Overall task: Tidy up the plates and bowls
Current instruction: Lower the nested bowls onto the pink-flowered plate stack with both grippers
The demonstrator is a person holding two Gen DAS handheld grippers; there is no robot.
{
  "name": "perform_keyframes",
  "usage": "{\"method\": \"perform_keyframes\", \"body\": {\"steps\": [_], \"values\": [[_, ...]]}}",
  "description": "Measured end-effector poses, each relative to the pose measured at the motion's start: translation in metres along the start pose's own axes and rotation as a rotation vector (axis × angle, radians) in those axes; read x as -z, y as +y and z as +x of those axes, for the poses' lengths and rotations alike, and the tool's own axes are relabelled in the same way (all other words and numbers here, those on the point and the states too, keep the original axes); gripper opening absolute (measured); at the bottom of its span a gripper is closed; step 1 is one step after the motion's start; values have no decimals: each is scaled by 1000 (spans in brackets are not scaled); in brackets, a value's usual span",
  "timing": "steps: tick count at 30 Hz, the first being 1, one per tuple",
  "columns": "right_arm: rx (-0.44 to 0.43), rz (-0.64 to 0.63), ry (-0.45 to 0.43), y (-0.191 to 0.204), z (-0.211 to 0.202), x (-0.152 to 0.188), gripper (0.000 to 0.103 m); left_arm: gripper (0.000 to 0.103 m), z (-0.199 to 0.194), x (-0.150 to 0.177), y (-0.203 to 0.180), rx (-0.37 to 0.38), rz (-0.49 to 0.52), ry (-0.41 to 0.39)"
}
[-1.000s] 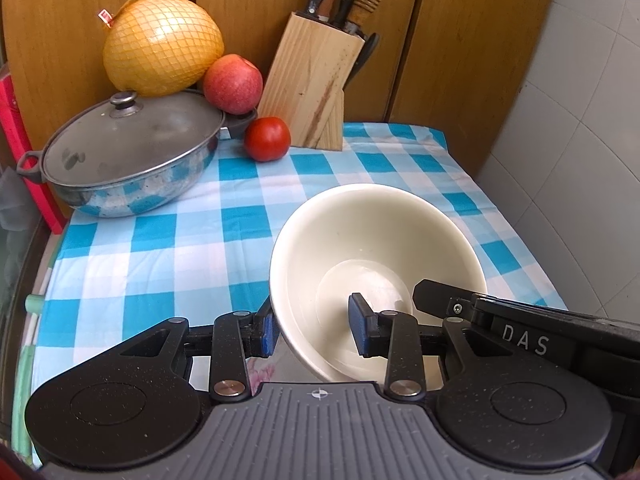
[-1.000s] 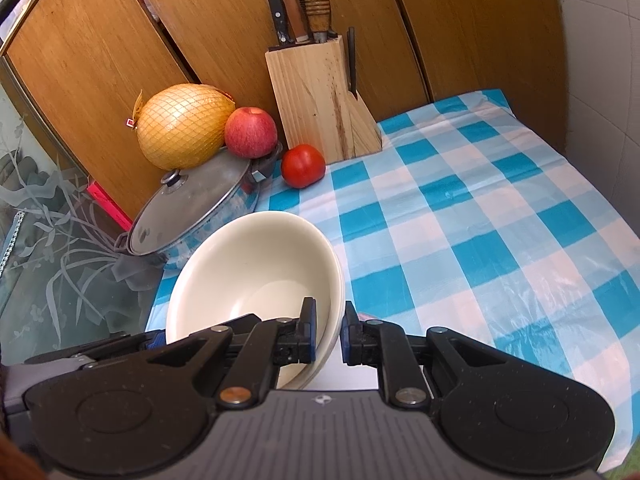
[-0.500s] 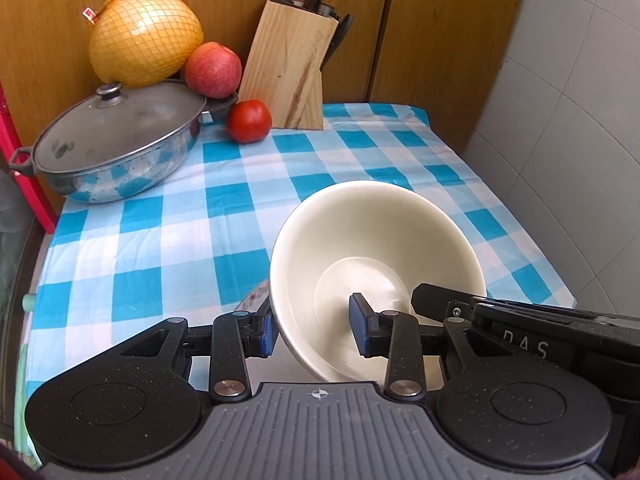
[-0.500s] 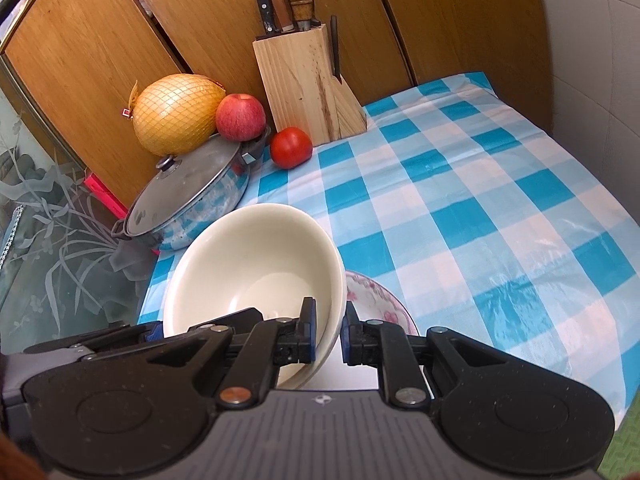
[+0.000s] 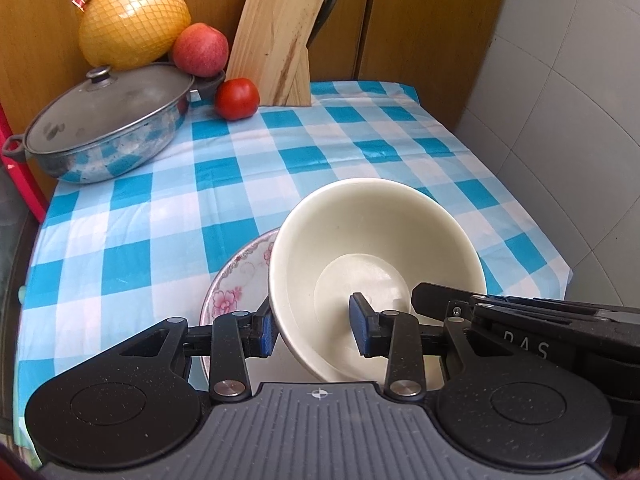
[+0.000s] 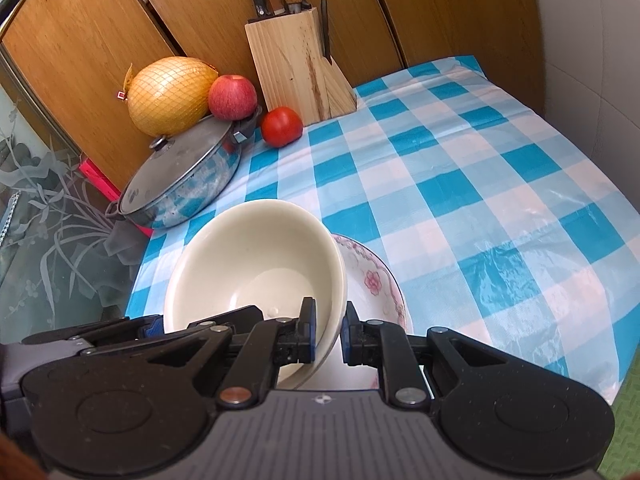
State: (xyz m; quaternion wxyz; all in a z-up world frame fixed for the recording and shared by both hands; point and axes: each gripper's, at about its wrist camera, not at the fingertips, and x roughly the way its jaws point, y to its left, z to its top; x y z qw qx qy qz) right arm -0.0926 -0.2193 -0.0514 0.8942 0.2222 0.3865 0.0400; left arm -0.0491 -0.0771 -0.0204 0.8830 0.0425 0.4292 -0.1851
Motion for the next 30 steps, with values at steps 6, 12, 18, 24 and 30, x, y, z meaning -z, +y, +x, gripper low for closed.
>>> {"method": "perform_keyframes", "body": {"steps": [6,12,18,24,30], "values": [[9,0,-1,-3,-2,3,15,44,1,3,-3,7,11,8],[30,0,8,-10,-3,6,15,43,6,5,-11,13,31,25],[44,-10,9,-12,-4,7,15,43,9,7,-13,18,40,36],[42,-20,-2,-10,-7,6,15,43,7,5,-14,24,40,27],[27,-27,-28,-6,-16,0,15,46,1,-1,-8,62,14,22]]}}
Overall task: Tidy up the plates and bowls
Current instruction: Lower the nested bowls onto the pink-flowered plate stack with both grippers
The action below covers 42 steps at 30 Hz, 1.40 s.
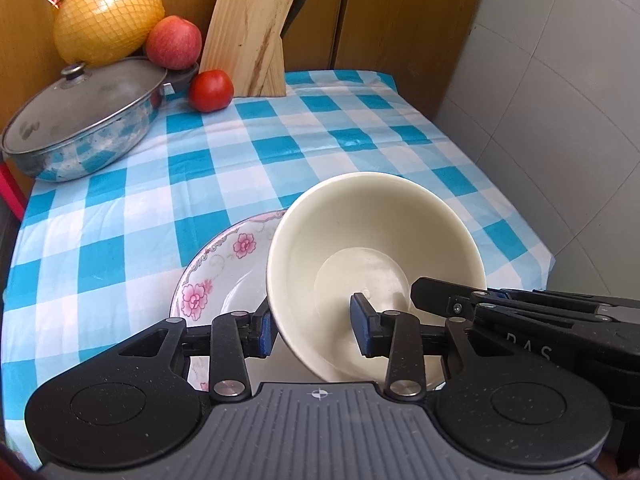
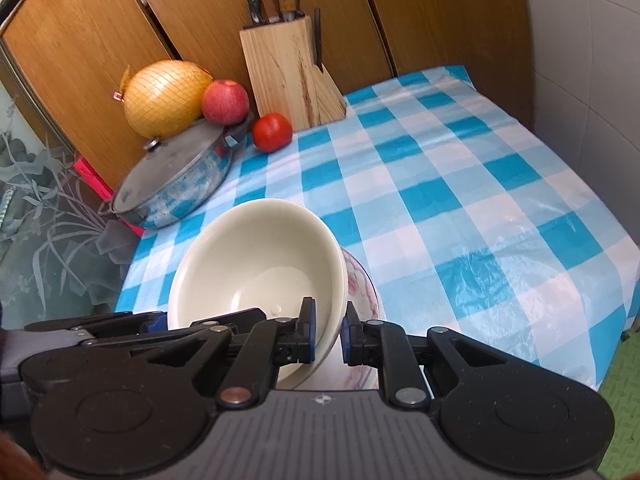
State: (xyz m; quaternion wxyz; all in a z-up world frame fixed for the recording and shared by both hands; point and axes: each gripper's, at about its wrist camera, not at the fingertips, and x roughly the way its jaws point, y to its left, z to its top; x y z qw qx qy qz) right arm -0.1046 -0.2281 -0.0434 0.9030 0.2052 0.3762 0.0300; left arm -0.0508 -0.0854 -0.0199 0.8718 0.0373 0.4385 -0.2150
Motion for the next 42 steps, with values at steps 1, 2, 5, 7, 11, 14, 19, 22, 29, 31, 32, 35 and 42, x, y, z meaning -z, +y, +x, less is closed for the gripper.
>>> {"method": "perform_keyframes", "body": {"steps": [1,2,5,7,11,14,19,22,29,31,32,35,42], "values": [[-3,-1,-7,1,-2,-2,15,46,-2,-1,0,7,-3,-6],[-5,-2,-12,2,-3,-3,15,46,-4,-2,1,9,-2,-14],[-2,-5,-12,4,-3,-6,15,47,-5,-4,0,9,2,-26],[3,-13,-7,6,-1,-7,15,46,-3,-5,0,4,-1,-20],[-5,-24,4,5,3,-9,15,46,0,-6,2,-2,-7,-12],[-15,-15,10,3,5,-8,15,46,1,-6,2,-12,-9,-5],[-5,-8,22,-1,9,-9,15,47,6,-6,2,-1,4,0],[-1,-7,54,2,20,-7,15,46,14,-4,8,-2,-7,28],[-28,-51,87,17,29,-4,15,46,12,1,27,-17,-20,39],[-30,-55,83,18,27,-4,15,47,10,1,27,-16,-18,32],[-33,-49,85,17,27,-3,15,47,8,1,26,-18,-13,29],[-33,-35,101,15,28,-1,15,46,9,1,23,-31,2,33],[-37,-40,113,12,27,1,15,47,11,5,24,-20,-11,62]]}}
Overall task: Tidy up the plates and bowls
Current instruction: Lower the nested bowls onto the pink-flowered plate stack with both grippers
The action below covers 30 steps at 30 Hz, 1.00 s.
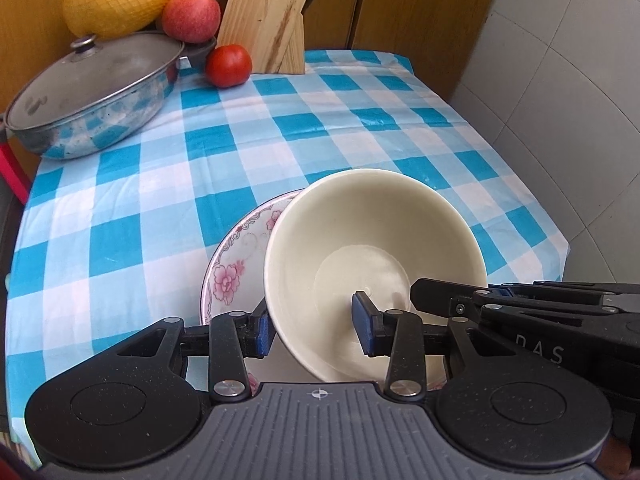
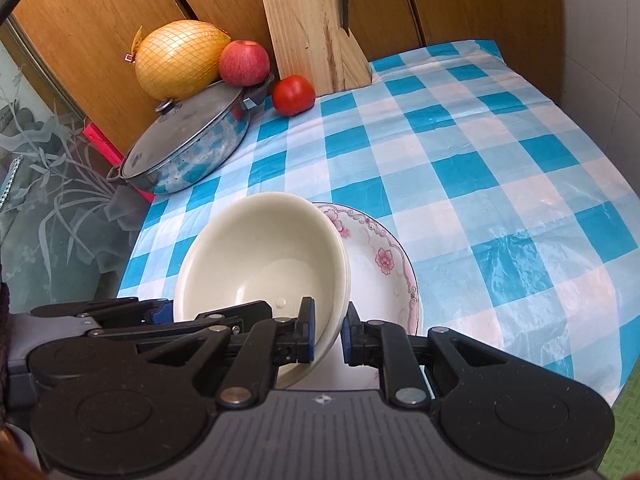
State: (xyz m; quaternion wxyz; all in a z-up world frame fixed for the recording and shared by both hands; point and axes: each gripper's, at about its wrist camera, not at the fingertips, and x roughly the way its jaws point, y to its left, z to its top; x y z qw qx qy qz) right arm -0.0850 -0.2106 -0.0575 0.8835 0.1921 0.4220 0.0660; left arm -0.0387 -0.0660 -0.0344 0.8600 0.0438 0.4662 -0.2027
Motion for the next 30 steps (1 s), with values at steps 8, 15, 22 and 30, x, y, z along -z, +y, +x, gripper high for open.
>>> {"method": "perform_keyframes", "body": {"steps": [8,15,22,30], "values": [[2,17,29,-4,4,2,15,47,4,1,-1,-12,4,16],[4,18,33,-4,6,2,15,46,4,2,-2,-17,5,21],[14,30,54,-7,15,-2,16,46,11,-1,0,-18,2,45],[36,38,39,-11,18,-6,18,52,17,-6,2,-32,4,37]]}}
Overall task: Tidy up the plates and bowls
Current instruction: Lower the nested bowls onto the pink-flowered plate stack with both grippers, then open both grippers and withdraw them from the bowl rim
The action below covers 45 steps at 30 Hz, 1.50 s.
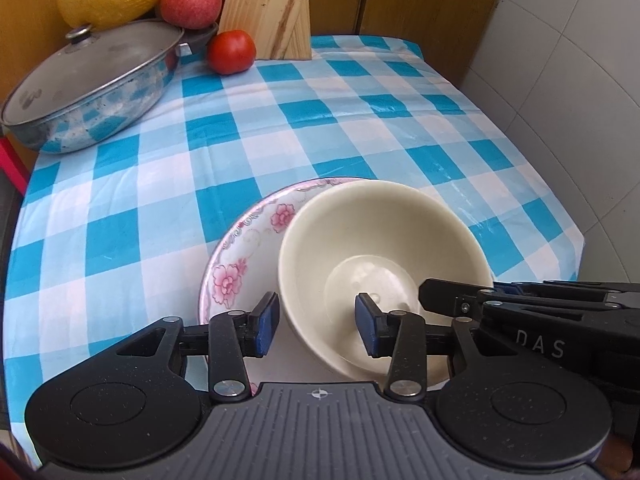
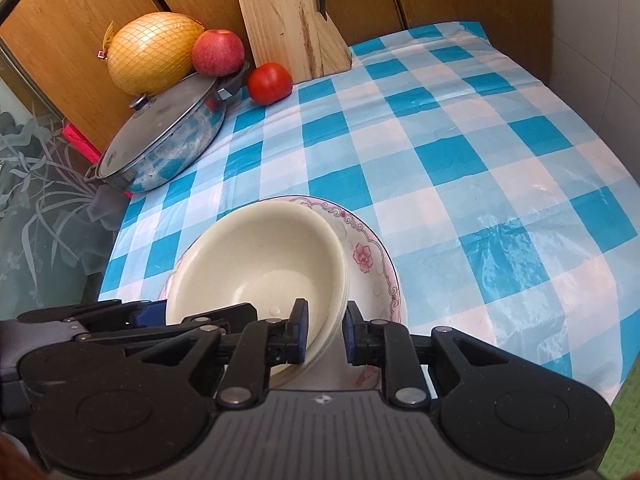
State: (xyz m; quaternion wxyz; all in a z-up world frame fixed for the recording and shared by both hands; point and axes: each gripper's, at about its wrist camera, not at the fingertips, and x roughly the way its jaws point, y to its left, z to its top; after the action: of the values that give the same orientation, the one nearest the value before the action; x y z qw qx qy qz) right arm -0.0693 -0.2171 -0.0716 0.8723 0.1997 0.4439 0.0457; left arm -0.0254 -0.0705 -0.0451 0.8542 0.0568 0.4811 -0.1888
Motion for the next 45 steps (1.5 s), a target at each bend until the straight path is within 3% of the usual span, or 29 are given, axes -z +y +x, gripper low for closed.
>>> {"method": "perform_keyframes", "body": {"steps": [14,25,30,35,45], "values": [[16,-1,-46,-2,-9,-1,26,66,-11,-1,4,-22,8,-48],[41,-6,-147,6,-28,5,31,69,-28,5,16,-47,-36,-98],[52,-7,-228,12,-50,28,36,79,-47,23,28,-105,-86,-169],[66,-33,-240,18,-62,55,37,84,-61,45,27,-157,-86,-211],[139,-98,-284,32,-71,93,39,92,-70,84,22,-134,-95,-198]]}}
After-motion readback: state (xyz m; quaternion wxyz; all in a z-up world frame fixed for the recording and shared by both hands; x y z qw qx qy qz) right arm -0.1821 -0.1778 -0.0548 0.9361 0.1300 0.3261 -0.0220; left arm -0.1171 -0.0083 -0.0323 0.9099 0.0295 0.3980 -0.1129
